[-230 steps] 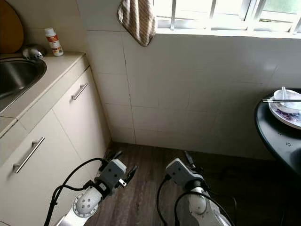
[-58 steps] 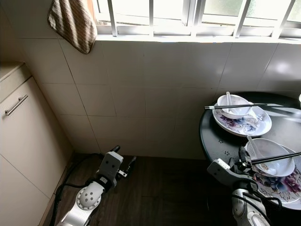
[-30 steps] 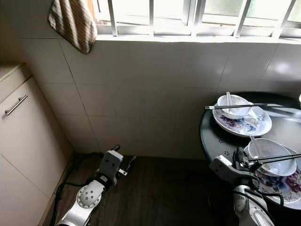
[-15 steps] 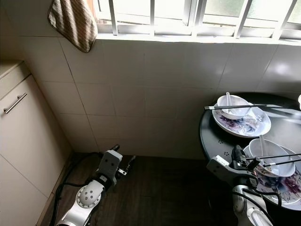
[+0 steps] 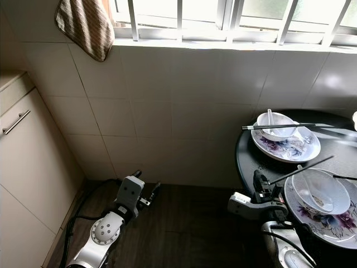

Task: Kitchen organization

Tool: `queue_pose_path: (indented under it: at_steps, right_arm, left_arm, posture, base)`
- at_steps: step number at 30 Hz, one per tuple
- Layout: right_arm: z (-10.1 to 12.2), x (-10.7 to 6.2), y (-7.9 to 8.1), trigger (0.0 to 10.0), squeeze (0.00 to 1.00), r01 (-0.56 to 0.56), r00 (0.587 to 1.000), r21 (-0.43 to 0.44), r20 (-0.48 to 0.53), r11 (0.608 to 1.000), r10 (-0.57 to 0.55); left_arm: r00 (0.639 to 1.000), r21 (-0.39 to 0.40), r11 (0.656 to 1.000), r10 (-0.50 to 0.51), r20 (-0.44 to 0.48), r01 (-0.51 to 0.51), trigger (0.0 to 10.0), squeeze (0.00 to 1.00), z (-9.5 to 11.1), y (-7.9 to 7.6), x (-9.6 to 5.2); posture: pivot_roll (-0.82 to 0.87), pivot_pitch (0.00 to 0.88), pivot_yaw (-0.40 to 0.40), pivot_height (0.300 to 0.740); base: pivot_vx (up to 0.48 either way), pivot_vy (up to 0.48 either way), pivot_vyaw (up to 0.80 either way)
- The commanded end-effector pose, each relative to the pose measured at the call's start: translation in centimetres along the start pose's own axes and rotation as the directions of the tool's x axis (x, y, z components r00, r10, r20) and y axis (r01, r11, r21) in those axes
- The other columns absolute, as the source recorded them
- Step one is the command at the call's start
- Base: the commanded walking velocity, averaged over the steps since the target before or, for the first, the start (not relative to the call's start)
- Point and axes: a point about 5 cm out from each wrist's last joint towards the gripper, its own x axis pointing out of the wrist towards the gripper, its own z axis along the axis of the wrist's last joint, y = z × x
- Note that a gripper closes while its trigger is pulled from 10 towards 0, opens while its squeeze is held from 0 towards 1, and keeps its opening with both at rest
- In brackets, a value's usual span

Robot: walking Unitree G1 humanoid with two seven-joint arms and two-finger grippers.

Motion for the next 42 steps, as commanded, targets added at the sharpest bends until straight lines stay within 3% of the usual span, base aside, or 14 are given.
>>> queue_pose_path:
  at_steps: [1, 9, 14, 22, 23, 24, 27, 37, 42]
  right_arm:
    - [-0.2, 0.2, -0.4, 0.0, 0.00, 0.037, 0.999, -0.075, 0.020, 0.997, -0.035]
    - [-0.6, 0.6, -1.1, 0.0, 0.00, 0.090, 0.996, -0.081, 0.006, 0.993, -0.090]
    - [-0.1, 0.9, -2.3, 0.0, 0.00, 0.157, 0.988, 0.021, -0.004, 0.987, -0.157]
    - [1.0, 1.7, -4.0, 0.2, 0.00, 0.245, 0.967, 0.111, 0.042, 0.963, -0.251]
    - [1.5, 1.8, -4.3, 4.2, 0.00, 0.256, 0.962, 0.146, 0.057, 0.956, -0.267]
    - [2.6, 2.2, -4.9, 10.0, 0.00, 0.267, 0.952, 0.232, 0.088, 0.936, -0.293]
    - [4.0, 2.2, -5.5, 10.0, 0.00, 0.263, 0.936, 0.294, 0.155, 0.919, -0.317]
    - [5.4, 2.7, -5.8, 10.0, 0.00, 0.273, 0.916, 0.285, 0.214, 0.919, -0.338]
    - [7.1, 2.6, -5.8, 10.0, 0.00, 0.183, 0.904, 0.392, 0.294, 0.901, -0.311]
  left_arm:
    - [1.000, -0.011, 1.000, -0.001, -0.013, 0.001, 10.0, 0.00, -0.1, 0.0, 0.2]
    - [1.000, -0.024, 1.000, -0.001, -0.010, 0.001, 10.0, 0.00, 0.0, -0.2, 0.3]
    - [1.000, -0.033, 0.999, 0.000, -0.009, 0.000, 10.0, 0.00, 0.0, -0.2, 0.3]
    - [1.000, -0.051, 0.999, 0.019, -0.002, -0.019, 10.0, 0.00, 0.1, 0.0, 0.3]
    - [1.000, -0.055, 0.998, 0.023, 0.001, -0.022, 10.0, 0.00, 0.1, 0.1, 0.3]
    - [1.000, -0.055, 0.998, 0.024, 0.007, -0.023, 10.0, 0.00, 0.2, 0.1, 0.3]
    - [1.000, -0.054, 0.998, 0.026, 0.012, -0.025, 10.0, 0.00, 0.2, 0.2, 0.2]
    - [0.999, -0.062, 0.998, 0.036, 0.024, -0.035, 10.0, 0.00, 0.3, 0.5, 0.0]
    - [0.998, -0.070, 0.996, 0.053, 0.027, -0.051, 10.0, 0.00, 0.3, 0.7, -0.2]
  posture:
    - [-0.03, 0.000, -0.048, 0.740]
    - [-0.03, 0.000, -0.051, 0.740]
    - [-0.04, 0.000, -0.050, 0.740]
    - [-0.04, 0.000, -0.047, 0.740]
    - [-0.03, 0.000, -0.045, 0.740]
    - [-0.02, 0.000, -0.045, 0.740]
    - [-0.02, 0.000, -0.045, 0.740]
    - [-0.01, 0.000, -0.039, 0.740]
    - [0.00, 0.000, -0.037, 0.740]
  base:
    - [0.000, 0.000, 0.00]
    - [0.000, 0.000, 0.00]
    - [0.000, 0.000, 0.00]
    - [0.000, 0.000, 0.00]
    - [0.000, 0.000, 0.00]
    - [0.000, 0.000, 0.00]
    - [0.000, 0.000, 0.00]
    - [0.000, 0.000, 0.32]
    - [0.000, 0.000, 0.80]
